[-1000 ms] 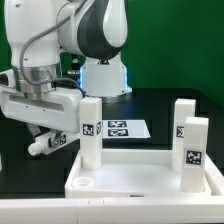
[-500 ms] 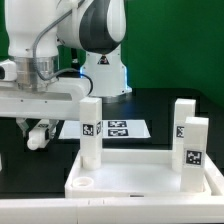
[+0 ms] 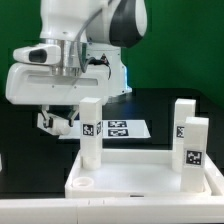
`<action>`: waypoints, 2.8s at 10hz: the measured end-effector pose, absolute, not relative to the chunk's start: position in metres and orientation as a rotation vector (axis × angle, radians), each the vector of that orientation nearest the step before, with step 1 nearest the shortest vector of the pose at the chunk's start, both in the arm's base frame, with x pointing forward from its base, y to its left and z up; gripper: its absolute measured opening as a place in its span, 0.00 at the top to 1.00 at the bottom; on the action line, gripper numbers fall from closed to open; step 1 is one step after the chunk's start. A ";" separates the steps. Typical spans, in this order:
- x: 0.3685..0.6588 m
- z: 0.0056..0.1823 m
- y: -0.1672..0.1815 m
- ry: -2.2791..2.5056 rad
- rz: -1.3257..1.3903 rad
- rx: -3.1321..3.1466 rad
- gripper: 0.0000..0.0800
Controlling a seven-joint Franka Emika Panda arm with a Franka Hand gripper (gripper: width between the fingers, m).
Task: Assemble desk
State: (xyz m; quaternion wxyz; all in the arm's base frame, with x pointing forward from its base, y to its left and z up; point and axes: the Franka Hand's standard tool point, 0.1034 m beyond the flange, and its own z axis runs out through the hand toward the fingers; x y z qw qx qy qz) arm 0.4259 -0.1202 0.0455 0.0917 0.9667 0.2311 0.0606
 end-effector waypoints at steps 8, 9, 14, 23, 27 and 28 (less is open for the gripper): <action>0.415 0.034 -0.052 1.206 -0.003 2.810 0.64; 0.415 0.034 -0.053 1.284 -0.010 2.775 0.64; 0.411 0.037 -0.062 1.933 -0.083 2.378 0.64; 0.395 0.029 -0.076 2.748 -0.246 1.444 0.64; 0.385 0.022 -0.089 2.956 -0.304 1.065 0.64; 0.384 0.019 -0.095 2.992 -0.322 0.990 0.64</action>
Offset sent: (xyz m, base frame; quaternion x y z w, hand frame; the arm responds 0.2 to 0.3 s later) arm -0.0119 0.0571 0.0110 -0.0197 0.0603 -0.1822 0.9812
